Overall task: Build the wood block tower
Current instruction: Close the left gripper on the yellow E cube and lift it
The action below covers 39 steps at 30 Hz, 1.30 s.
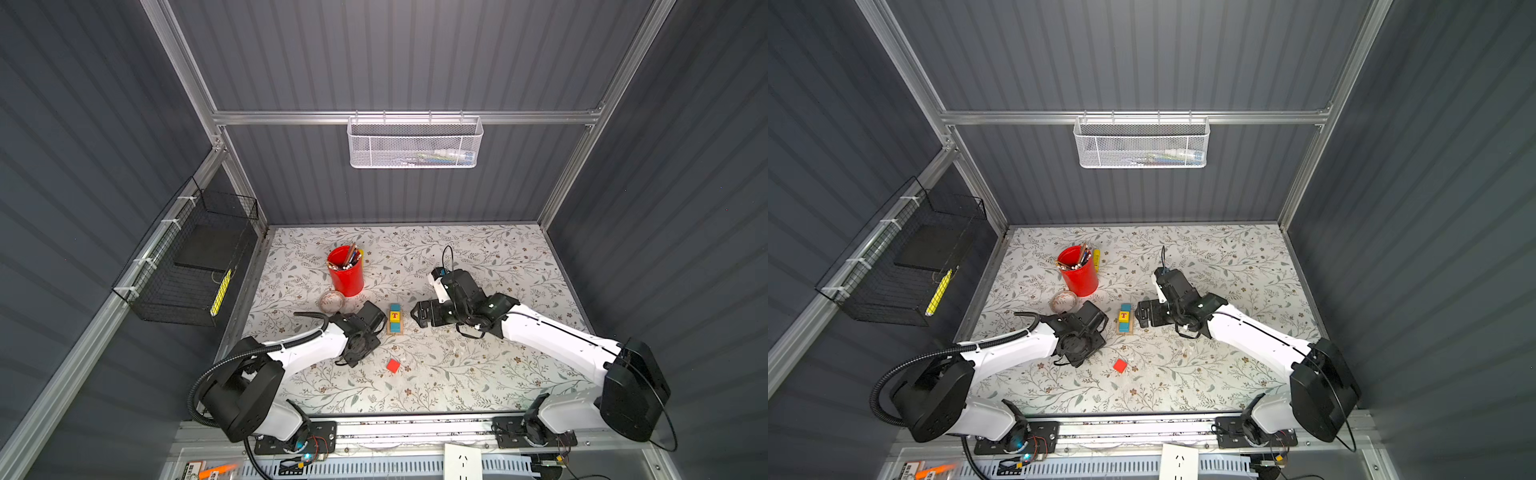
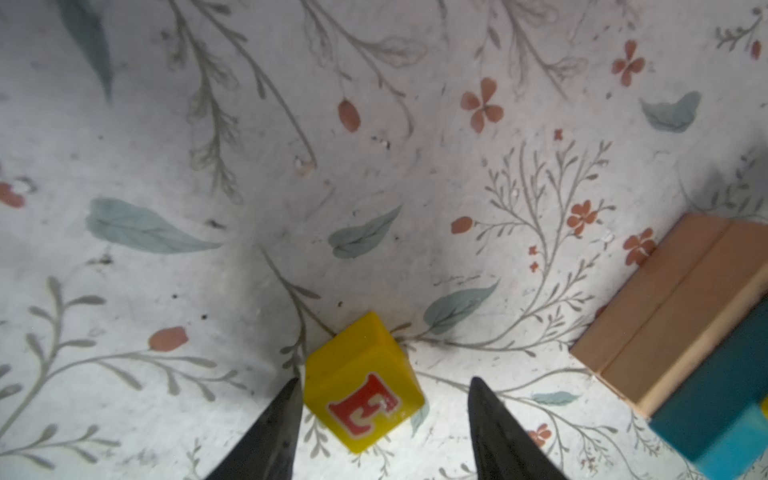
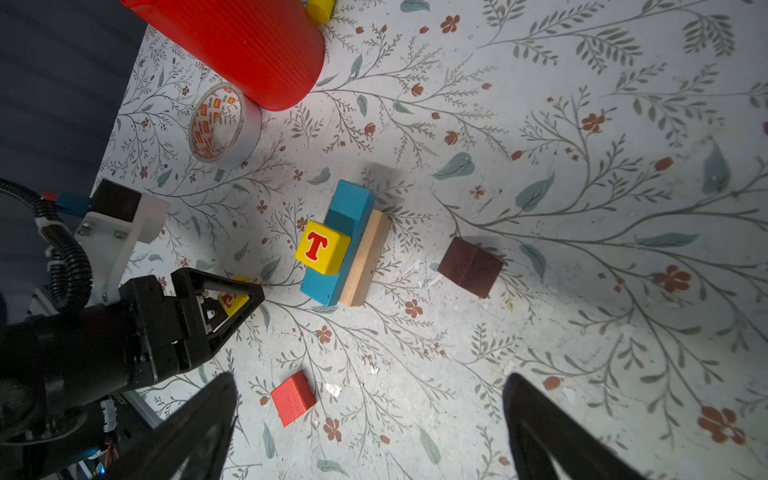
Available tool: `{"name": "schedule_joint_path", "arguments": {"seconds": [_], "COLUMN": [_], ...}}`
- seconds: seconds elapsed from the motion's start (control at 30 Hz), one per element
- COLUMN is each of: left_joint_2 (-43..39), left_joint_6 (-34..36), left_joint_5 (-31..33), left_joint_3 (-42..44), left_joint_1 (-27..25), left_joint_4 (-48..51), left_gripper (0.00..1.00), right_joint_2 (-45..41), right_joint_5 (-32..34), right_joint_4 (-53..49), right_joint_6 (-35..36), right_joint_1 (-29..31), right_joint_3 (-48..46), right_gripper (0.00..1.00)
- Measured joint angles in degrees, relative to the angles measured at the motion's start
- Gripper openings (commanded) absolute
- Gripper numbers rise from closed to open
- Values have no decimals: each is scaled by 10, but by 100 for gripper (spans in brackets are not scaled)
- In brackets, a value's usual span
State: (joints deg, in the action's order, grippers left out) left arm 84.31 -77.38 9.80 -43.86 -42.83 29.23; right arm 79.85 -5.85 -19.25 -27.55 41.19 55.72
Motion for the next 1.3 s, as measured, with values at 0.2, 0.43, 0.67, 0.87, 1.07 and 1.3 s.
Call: {"name": "schedule_joint_path", "arguments": {"seconds": [0.2,0.43,0.67,0.87,1.07,1.3], "left_joint_2": [37,64,71,73,87,108], "left_joint_6": [12,45,78,90,96,106], "left_joint_5": [24,41,37,37,37,37], "left_joint_3": [-39,-62,-77,-82,-85,-101], "left_joint_1": [0,0,-4,-6,-7,-7], "left_joint_4": [7,35,63,93,95,89], "left_gripper": [56,52,51,49,46,43], "right_joint_2": [-4,-6,-6,-6,-6,-6], "right_joint_5": [0,0,-1,-2,-3,-6], "right_joint_4": [0,0,0,0,3,5], "right_joint_6": [0,0,-2,-5,-7,-8], "right_joint_1": [-7,-11,-13,-14,-15,-15], "right_joint_3": [-7,-8,-8,-11,-12,-14], "right_gripper": [99,99,99,99,99,99]}}
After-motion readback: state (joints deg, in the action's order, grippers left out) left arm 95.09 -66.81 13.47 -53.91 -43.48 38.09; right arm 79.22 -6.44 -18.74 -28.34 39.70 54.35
